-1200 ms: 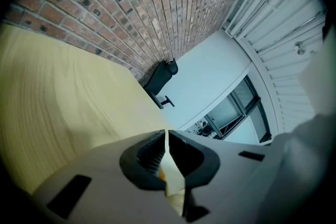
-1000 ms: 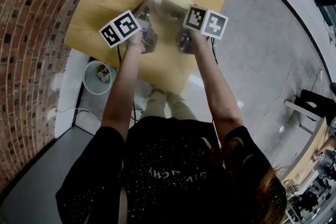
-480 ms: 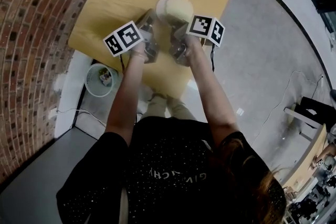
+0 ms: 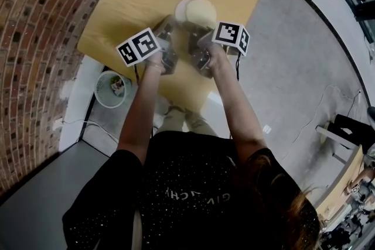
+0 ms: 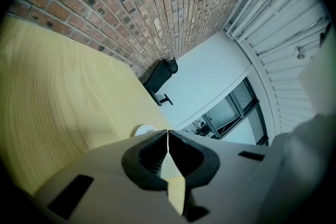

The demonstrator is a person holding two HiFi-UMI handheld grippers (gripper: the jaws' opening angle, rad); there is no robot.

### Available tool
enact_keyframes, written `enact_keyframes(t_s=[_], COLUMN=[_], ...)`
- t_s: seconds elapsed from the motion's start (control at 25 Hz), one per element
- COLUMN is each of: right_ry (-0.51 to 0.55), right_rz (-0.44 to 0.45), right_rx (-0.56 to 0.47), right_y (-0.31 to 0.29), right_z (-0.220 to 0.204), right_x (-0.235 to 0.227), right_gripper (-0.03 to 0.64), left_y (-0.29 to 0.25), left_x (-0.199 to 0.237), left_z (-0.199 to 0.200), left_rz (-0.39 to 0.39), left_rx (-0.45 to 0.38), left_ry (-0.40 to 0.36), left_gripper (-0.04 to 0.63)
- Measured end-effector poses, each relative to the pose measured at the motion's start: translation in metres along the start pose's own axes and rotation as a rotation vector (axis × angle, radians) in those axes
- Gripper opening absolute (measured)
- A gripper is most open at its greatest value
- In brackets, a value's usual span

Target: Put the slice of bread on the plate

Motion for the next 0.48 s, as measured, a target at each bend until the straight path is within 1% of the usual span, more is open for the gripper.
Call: enact_keyframes(t_s=[0.24, 0.48], right_ry=[-0.001, 0.008], right_rz=[0.006, 0.014], right_rx=[0.014, 0.011], right_y=[-0.0031, -0.0040], right_z=[-0.0056, -0.0084], right_x=[0.0009, 0.0042], right_gripper=[0.012, 0.012], left_y=[0.0053, 0.0042], left_x=[0.0034, 0.0024], left_z=[-0.0029, -0.0070], left_rz=[0.010, -0.004], left_rx=[0.022, 0.041], left_ry=[-0.004, -0.001], left_gripper=[0.011, 0.011])
Point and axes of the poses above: the fingertips, and each gripper's own axes: y backward along the fingers, x to its left, z out of its top, the point moved 3 cm from there along y, backward along the fingers, and after that the axes turned 9 degrees about -z, right-handed, at the moved point
